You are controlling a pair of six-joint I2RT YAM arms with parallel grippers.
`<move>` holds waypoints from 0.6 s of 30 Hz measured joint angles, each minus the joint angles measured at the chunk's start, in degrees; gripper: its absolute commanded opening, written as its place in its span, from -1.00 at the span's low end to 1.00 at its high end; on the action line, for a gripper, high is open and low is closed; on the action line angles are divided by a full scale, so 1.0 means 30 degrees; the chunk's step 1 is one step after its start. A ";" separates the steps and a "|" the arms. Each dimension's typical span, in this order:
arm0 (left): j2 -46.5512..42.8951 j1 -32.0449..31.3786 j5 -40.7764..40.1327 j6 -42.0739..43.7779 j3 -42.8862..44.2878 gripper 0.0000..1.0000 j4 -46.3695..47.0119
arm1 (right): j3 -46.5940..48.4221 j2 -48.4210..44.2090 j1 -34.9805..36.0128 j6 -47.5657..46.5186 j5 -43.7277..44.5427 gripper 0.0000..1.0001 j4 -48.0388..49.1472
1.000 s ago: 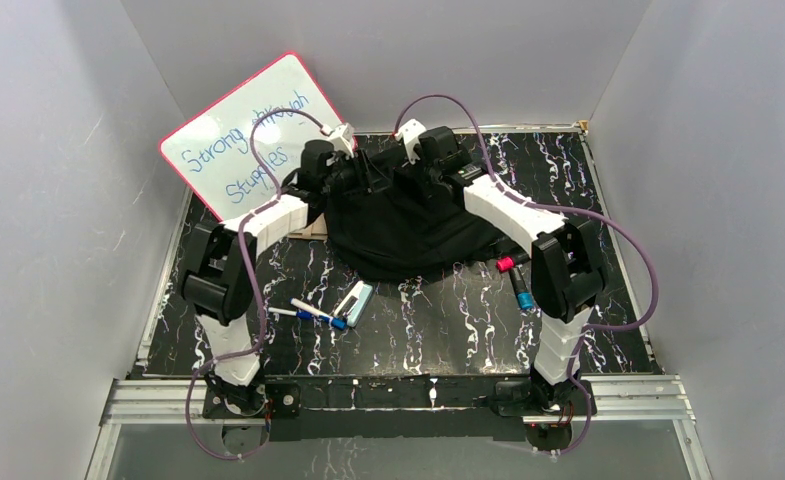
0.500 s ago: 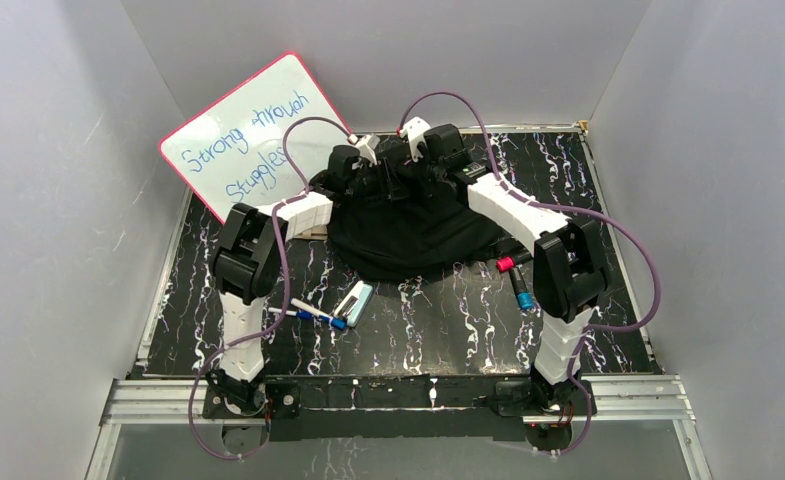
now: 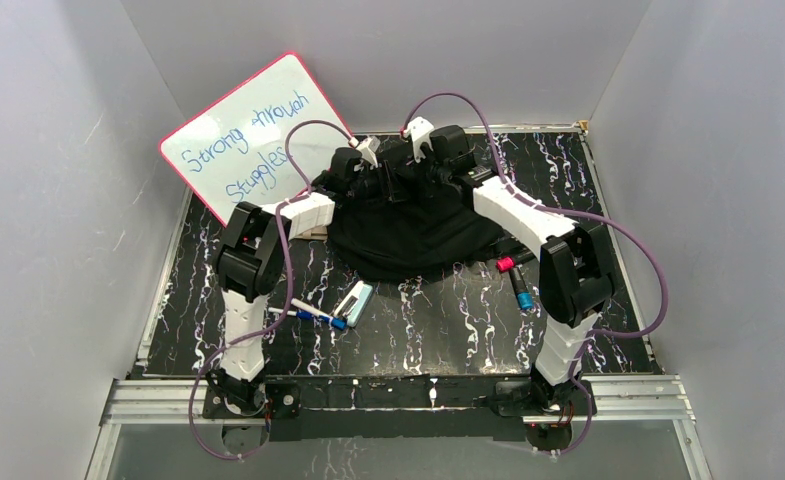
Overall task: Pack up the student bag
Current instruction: Unzip the student bag at the center of the board.
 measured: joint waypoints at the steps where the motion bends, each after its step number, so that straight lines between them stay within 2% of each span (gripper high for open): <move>1: 0.0044 0.0000 0.0000 -0.0051 0.0015 -0.33 0.0058 | -0.0022 0.0000 -0.0022 0.0007 -0.0240 -0.71 0.0044; 10: 0.1129 -0.0240 0.0284 -0.1122 0.0969 -0.31 0.0962 | -0.0350 -0.0066 -0.0080 0.0284 -0.1122 -0.67 0.0335; 13: 0.1443 -0.0255 0.0488 -0.1763 0.1042 -0.29 0.1705 | -0.0554 -0.0211 -0.0153 0.0554 -0.1275 -0.47 0.0452; 15: 0.1603 -0.0255 0.0583 -0.2200 0.1042 -0.28 0.2237 | -0.0634 -0.0386 -0.0168 0.0729 -0.1326 -0.26 0.0474; 18: 0.1705 -0.0255 0.0743 -0.2790 0.0889 -0.26 0.3060 | -0.0984 -0.0954 -0.0168 0.1005 -0.1297 -0.10 0.0510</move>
